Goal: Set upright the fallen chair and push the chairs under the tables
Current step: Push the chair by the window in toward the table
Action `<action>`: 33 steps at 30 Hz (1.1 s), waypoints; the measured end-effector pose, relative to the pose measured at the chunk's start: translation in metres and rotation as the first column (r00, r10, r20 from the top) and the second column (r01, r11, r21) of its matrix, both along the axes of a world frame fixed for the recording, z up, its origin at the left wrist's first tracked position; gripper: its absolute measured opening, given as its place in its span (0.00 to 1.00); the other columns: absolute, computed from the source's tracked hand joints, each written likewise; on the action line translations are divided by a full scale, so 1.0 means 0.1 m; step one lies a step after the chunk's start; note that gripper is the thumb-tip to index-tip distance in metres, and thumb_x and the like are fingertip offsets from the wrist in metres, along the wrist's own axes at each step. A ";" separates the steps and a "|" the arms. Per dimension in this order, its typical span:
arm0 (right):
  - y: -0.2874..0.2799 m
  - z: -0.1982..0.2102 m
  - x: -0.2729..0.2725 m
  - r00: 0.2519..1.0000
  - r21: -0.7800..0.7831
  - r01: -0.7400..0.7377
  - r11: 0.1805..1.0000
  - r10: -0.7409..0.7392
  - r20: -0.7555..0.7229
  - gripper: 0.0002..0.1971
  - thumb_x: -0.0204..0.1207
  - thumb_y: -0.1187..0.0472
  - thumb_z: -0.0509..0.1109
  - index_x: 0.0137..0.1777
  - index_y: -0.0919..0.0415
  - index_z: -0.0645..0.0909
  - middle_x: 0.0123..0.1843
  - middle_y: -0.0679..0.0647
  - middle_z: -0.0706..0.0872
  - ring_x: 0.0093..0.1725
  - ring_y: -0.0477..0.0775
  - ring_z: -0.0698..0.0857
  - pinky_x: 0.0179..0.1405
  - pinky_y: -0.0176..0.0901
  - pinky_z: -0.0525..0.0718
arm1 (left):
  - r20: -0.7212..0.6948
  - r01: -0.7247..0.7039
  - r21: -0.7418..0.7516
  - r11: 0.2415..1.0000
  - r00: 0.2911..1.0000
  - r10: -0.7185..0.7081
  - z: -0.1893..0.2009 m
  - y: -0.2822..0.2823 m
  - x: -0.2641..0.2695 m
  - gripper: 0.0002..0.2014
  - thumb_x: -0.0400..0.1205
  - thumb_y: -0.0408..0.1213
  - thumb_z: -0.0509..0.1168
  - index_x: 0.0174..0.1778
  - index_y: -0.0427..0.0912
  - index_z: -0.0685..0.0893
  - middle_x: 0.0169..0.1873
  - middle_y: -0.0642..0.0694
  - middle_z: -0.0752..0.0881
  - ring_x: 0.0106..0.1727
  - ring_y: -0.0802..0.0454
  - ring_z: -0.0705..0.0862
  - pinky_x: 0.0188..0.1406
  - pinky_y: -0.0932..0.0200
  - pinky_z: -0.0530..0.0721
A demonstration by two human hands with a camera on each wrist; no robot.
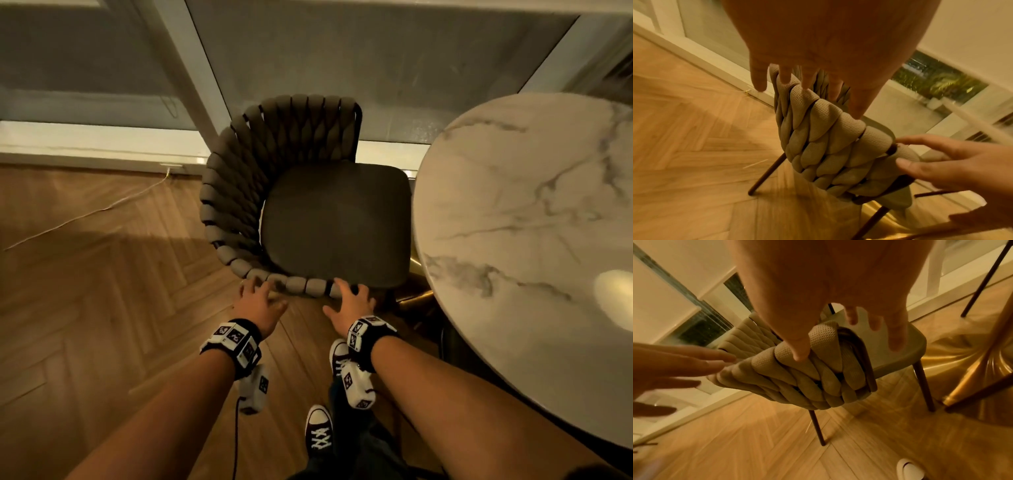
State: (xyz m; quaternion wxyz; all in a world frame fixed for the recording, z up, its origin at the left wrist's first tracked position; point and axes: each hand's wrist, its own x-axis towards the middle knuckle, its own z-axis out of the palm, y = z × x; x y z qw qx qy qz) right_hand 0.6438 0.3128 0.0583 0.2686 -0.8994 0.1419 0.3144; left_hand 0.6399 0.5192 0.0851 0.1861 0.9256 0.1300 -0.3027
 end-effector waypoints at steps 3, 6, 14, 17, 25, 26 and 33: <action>-0.04 -0.14 0.21 0.996 -0.018 -0.093 0.995 0.093 -0.003 0.24 0.83 0.53 0.66 0.77 0.35 0.68 0.87 0.61 0.50 0.80 0.74 0.56 0.75 0.67 0.70 | -0.068 0.070 0.122 0.990 0.996 -0.062 -0.22 0.11 0.26 0.36 0.80 0.61 0.66 0.83 0.69 0.58 0.89 0.41 0.44 0.86 0.25 0.54 0.79 0.25 0.69; -0.11 -0.26 0.37 0.961 0.009 -0.273 0.962 0.273 -0.047 0.27 0.84 0.64 0.60 0.78 0.37 0.66 0.85 0.62 0.54 0.80 0.75 0.56 0.76 0.69 0.69 | -0.155 0.137 0.212 0.968 0.982 -0.105 -0.30 0.17 0.58 0.33 0.82 0.60 0.65 0.81 0.74 0.59 0.89 0.40 0.35 0.86 0.18 0.43 0.77 0.15 0.63; -0.11 -0.26 0.61 0.937 0.080 -0.337 0.938 0.342 -0.074 0.38 0.77 0.77 0.53 0.82 0.41 0.61 0.81 0.65 0.61 0.75 0.75 0.63 0.76 0.61 0.68 | -0.223 0.173 0.205 0.963 0.967 -0.126 -0.37 0.25 0.87 0.27 0.84 0.54 0.67 0.77 0.75 0.67 0.87 0.40 0.29 0.83 0.17 0.31 0.80 0.15 0.53; -0.13 -0.19 0.78 0.950 0.108 -0.301 0.947 0.308 -0.056 0.38 0.78 0.79 0.51 0.82 0.41 0.63 0.80 0.65 0.61 0.78 0.71 0.62 0.76 0.55 0.68 | -0.196 0.165 0.208 0.964 0.973 -0.124 -0.42 0.26 1.05 0.26 0.83 0.54 0.66 0.77 0.75 0.67 0.87 0.41 0.30 0.83 0.17 0.31 0.80 0.15 0.53; -0.16 -0.19 1.02 0.970 0.066 -0.239 0.969 0.242 -0.038 0.25 0.83 0.65 0.61 0.76 0.42 0.68 0.70 0.69 0.72 0.70 0.75 0.71 0.72 0.63 0.71 | -0.195 0.203 0.179 0.963 0.967 -0.167 -0.40 0.17 1.27 0.25 0.84 0.56 0.63 0.77 0.75 0.65 0.88 0.44 0.30 0.82 0.16 0.29 0.76 0.10 0.52; -0.17 -0.18 1.02 0.969 0.055 -0.244 0.968 0.246 -0.033 0.22 0.84 0.63 0.62 0.75 0.44 0.69 0.69 0.70 0.74 0.69 0.75 0.72 0.70 0.62 0.73 | -0.194 0.201 0.176 0.964 0.967 -0.166 -0.38 0.17 1.27 0.26 0.84 0.56 0.63 0.78 0.75 0.65 0.88 0.44 0.31 0.82 0.17 0.28 0.76 0.10 0.52; -0.14 -0.10 0.98 0.964 0.058 -0.266 0.962 0.266 0.001 0.22 0.82 0.71 0.60 0.73 0.51 0.72 0.74 0.65 0.68 0.57 0.52 0.80 0.63 0.41 0.75 | -0.194 0.189 0.170 0.967 0.969 -0.155 -0.28 0.14 1.23 0.25 0.86 0.56 0.61 0.79 0.72 0.65 0.89 0.44 0.33 0.82 0.19 0.28 0.76 0.10 0.50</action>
